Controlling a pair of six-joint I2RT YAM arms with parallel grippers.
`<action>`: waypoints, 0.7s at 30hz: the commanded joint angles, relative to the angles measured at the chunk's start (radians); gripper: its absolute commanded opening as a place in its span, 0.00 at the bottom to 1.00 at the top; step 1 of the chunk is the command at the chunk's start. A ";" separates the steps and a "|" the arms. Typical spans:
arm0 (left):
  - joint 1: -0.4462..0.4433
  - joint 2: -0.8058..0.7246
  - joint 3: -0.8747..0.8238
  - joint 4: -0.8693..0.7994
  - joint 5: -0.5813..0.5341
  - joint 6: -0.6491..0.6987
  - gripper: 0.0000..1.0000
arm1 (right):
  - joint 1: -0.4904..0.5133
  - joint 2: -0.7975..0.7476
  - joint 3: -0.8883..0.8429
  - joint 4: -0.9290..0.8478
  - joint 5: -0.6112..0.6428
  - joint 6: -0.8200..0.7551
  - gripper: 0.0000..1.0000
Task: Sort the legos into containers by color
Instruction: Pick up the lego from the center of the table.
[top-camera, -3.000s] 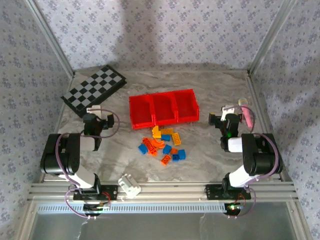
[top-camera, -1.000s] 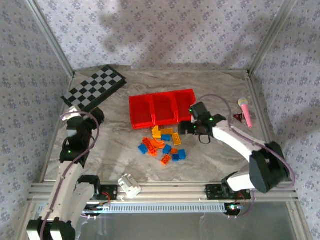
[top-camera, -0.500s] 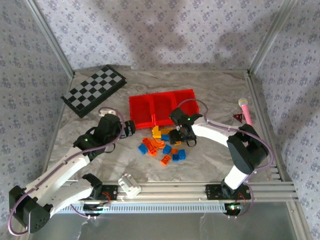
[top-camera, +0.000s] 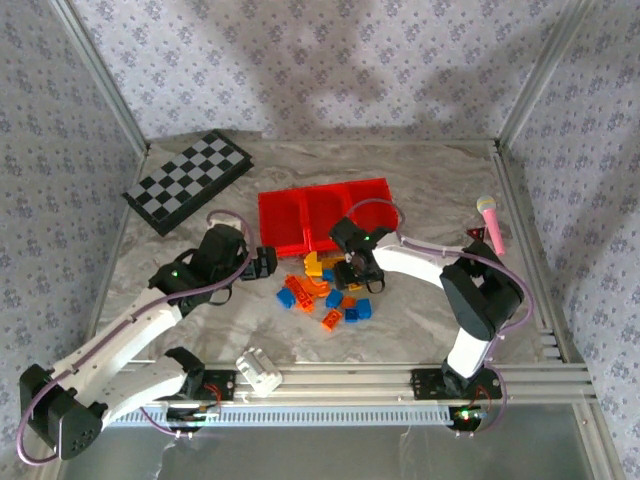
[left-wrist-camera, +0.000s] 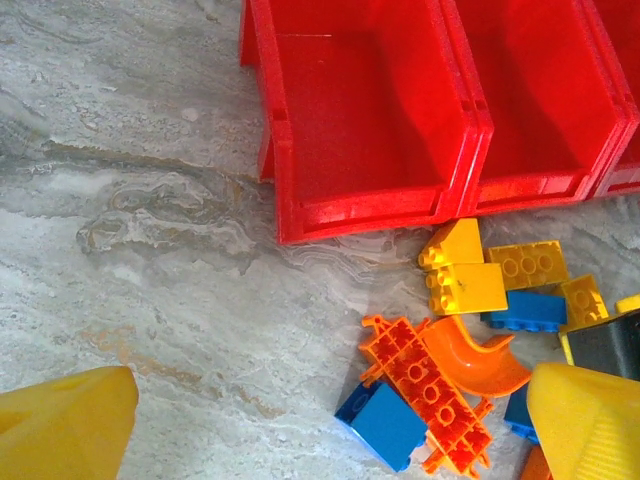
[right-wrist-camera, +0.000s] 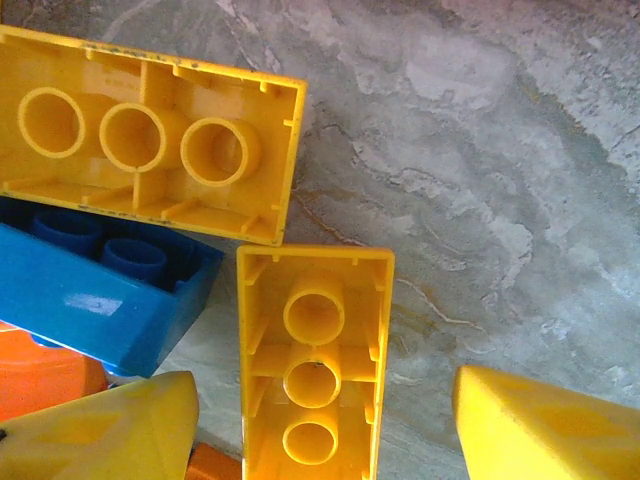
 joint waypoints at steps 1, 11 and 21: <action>-0.005 -0.023 0.037 -0.044 0.021 -0.013 1.00 | 0.000 0.011 0.001 -0.010 0.019 -0.010 0.67; -0.005 -0.125 -0.029 0.008 0.186 -0.008 1.00 | -0.002 0.011 -0.042 0.059 0.047 -0.018 0.60; -0.019 -0.112 -0.012 -0.046 0.133 -0.024 1.00 | -0.013 -0.051 -0.051 0.028 0.074 -0.054 0.43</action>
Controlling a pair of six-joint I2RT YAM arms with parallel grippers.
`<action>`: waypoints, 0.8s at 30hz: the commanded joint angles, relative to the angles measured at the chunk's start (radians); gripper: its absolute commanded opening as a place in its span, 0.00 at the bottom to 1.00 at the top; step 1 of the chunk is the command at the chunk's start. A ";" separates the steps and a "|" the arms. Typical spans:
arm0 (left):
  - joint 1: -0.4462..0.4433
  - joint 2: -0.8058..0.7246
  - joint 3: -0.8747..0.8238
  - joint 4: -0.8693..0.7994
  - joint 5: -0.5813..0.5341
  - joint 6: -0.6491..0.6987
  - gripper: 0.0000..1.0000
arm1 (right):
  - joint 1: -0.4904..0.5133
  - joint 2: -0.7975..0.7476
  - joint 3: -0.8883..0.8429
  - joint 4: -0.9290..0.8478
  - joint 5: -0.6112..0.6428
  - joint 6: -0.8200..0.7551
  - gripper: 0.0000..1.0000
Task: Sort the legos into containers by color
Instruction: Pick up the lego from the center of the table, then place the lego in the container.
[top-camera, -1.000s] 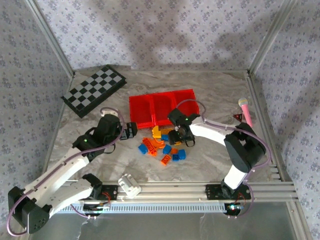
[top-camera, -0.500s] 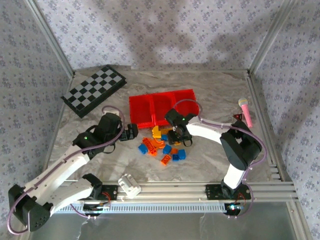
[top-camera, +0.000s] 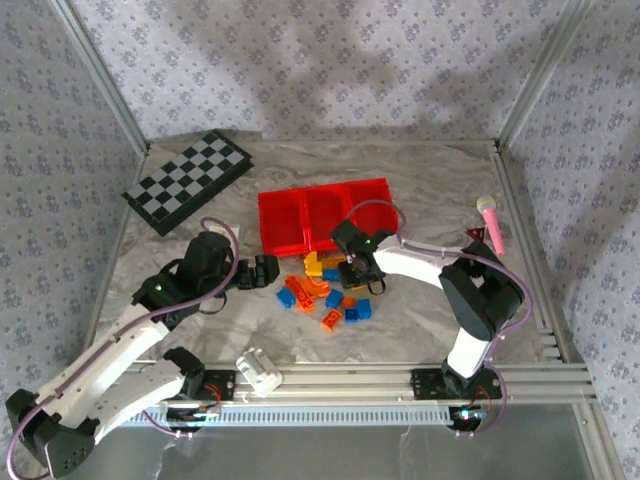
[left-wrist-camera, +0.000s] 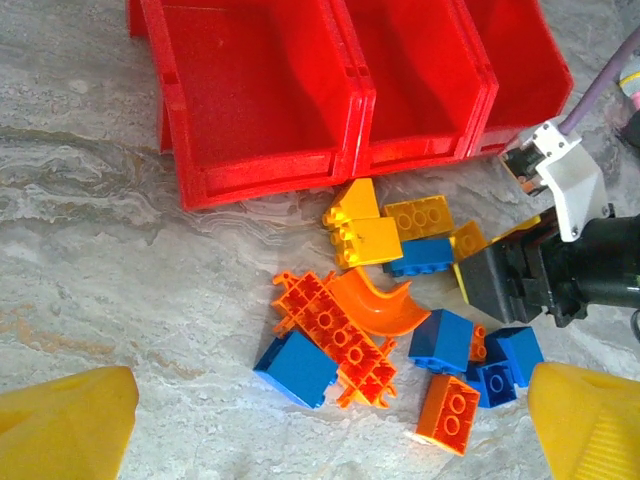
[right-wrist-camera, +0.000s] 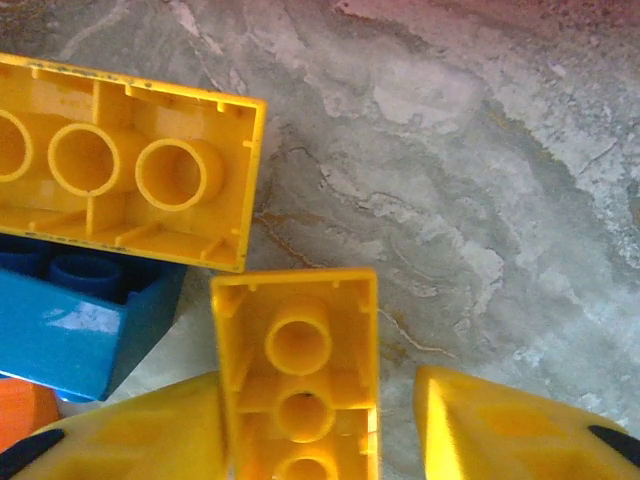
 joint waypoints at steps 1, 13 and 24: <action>-0.019 0.013 0.015 -0.044 -0.060 -0.035 1.00 | -0.014 -0.050 -0.010 -0.034 0.018 -0.031 0.41; -0.069 0.079 0.045 -0.091 -0.070 0.040 1.00 | -0.122 -0.212 0.100 -0.114 -0.030 -0.094 0.32; -0.267 0.214 0.125 -0.034 -0.174 0.051 1.00 | -0.368 -0.103 0.363 -0.139 -0.183 -0.204 0.31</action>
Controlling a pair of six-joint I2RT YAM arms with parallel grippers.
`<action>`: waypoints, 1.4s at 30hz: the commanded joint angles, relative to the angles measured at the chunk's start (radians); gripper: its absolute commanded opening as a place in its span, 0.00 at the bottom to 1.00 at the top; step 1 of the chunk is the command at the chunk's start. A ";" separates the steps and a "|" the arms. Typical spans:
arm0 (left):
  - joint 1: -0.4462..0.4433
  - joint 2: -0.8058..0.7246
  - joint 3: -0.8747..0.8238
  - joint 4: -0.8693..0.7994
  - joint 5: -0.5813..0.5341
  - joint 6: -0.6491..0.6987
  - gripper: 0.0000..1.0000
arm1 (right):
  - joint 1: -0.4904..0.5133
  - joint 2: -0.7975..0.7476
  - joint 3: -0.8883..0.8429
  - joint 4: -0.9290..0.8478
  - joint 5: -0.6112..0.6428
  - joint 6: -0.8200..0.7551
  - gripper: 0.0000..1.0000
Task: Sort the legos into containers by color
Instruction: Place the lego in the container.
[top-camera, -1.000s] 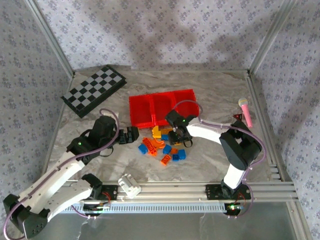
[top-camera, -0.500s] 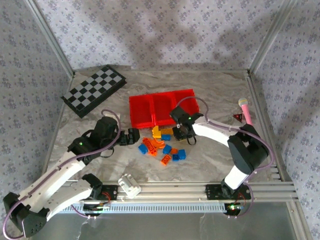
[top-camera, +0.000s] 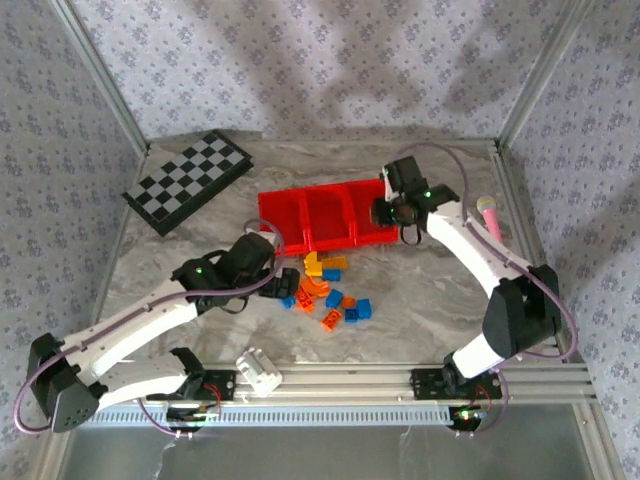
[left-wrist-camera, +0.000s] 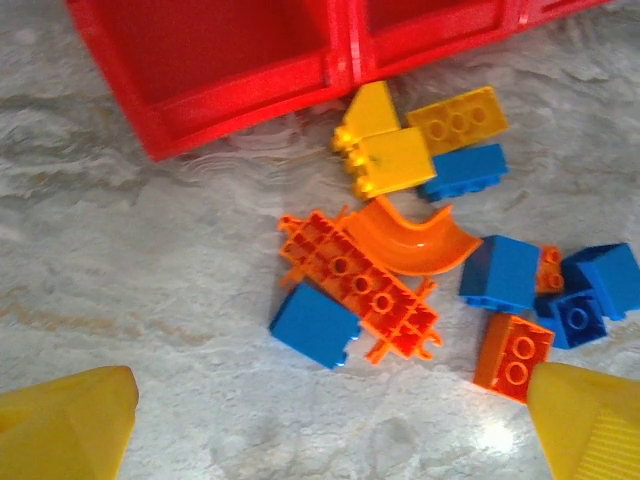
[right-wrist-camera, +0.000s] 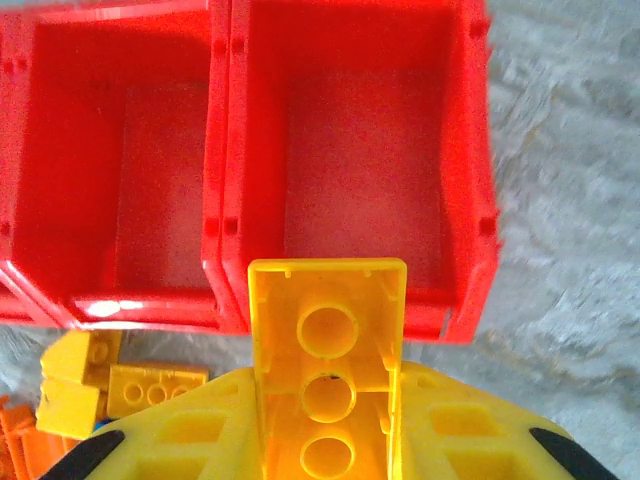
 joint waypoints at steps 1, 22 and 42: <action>-0.040 -0.043 -0.003 0.077 -0.013 0.027 1.00 | -0.038 0.090 0.098 -0.046 -0.086 -0.067 0.31; -0.038 -0.239 -0.134 0.236 0.162 0.158 1.00 | -0.086 0.530 0.461 -0.191 -0.167 -0.181 0.33; -0.040 -0.234 -0.182 0.315 0.148 0.188 1.00 | -0.070 0.414 0.399 -0.191 -0.182 -0.131 0.59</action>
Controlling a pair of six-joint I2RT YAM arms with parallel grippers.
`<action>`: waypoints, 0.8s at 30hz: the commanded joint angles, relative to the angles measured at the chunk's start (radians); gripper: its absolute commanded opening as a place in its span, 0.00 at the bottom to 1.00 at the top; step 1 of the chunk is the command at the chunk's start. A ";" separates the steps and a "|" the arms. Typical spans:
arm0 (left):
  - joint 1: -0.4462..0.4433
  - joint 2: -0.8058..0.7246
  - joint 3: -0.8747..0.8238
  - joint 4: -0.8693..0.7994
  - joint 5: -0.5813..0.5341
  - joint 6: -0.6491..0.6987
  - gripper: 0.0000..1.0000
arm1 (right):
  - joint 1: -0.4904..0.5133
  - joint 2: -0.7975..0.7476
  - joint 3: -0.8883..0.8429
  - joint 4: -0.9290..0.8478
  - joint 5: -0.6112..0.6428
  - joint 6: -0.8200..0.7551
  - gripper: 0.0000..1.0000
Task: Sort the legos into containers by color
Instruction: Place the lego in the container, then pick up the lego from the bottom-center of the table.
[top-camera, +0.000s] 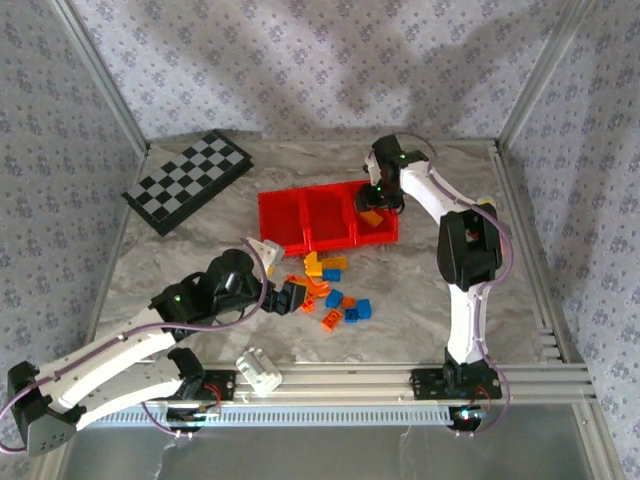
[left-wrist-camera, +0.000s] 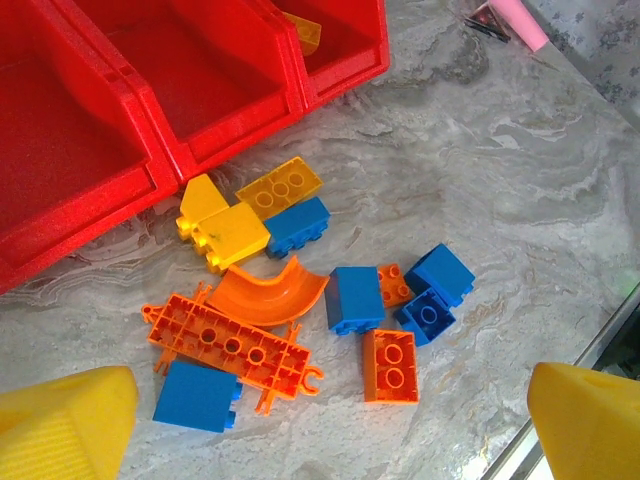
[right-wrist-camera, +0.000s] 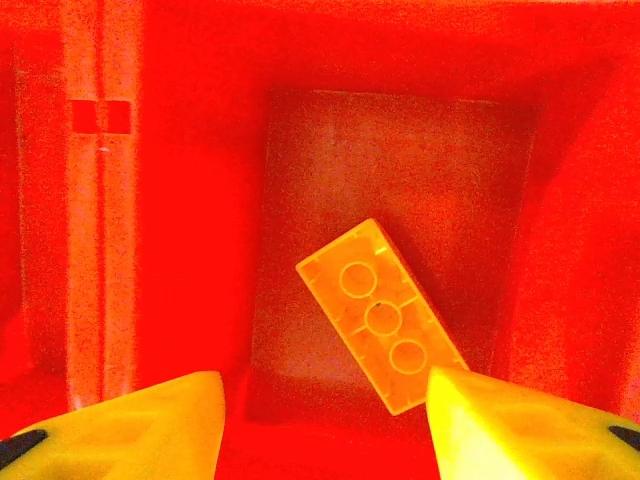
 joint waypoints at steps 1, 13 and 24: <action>-0.003 0.002 -0.004 0.041 -0.001 0.011 1.00 | 0.016 -0.122 -0.038 -0.022 -0.010 0.034 0.60; -0.005 -0.020 -0.075 0.161 0.003 0.015 1.00 | 0.140 -0.603 -0.515 0.057 0.131 0.296 0.72; -0.007 -0.019 -0.118 0.223 0.035 0.046 1.00 | 0.433 -0.796 -0.888 0.071 0.194 0.668 0.73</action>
